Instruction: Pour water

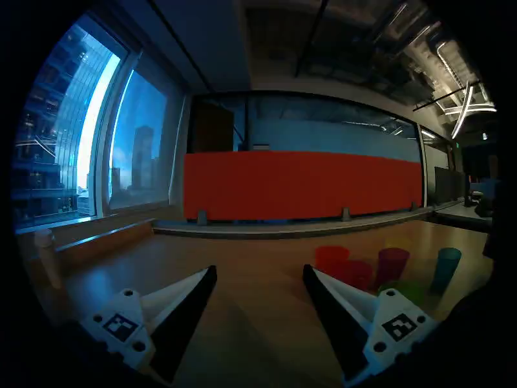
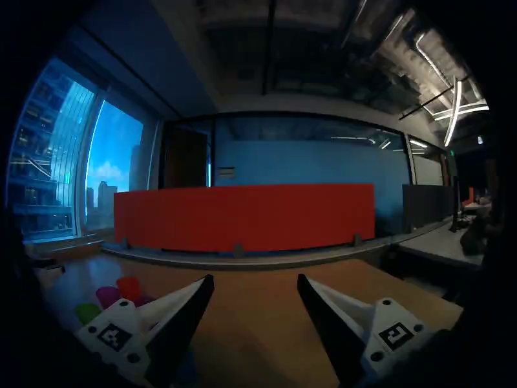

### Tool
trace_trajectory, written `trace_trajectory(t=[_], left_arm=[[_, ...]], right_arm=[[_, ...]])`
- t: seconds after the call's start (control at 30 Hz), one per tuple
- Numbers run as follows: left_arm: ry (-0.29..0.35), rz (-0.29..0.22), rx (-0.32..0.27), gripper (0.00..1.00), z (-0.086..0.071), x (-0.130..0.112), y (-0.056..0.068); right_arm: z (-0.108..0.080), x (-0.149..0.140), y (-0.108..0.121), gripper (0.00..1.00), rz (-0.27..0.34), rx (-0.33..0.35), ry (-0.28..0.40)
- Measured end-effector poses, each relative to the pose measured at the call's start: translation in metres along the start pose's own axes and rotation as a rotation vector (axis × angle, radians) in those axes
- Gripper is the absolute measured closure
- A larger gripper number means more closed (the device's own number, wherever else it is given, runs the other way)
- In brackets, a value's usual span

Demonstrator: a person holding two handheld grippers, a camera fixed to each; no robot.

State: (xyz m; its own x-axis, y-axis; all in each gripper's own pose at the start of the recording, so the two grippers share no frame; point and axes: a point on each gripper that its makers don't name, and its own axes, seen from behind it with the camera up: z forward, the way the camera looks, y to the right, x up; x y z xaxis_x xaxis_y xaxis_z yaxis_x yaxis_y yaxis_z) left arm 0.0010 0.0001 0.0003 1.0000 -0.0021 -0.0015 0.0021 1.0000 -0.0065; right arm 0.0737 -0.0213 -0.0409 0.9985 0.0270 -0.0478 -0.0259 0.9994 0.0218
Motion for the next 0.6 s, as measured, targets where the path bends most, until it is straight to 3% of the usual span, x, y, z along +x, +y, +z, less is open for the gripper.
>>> trace_trajectory(t=[0.6], left_arm=[[-0.001, 0.001, 0.0, 0.01, -0.0004, -0.0002, 0.0004]], right_arm=[[0.0009, -0.0006, -0.0028, 0.0, -0.061, -0.005, 0.045]])
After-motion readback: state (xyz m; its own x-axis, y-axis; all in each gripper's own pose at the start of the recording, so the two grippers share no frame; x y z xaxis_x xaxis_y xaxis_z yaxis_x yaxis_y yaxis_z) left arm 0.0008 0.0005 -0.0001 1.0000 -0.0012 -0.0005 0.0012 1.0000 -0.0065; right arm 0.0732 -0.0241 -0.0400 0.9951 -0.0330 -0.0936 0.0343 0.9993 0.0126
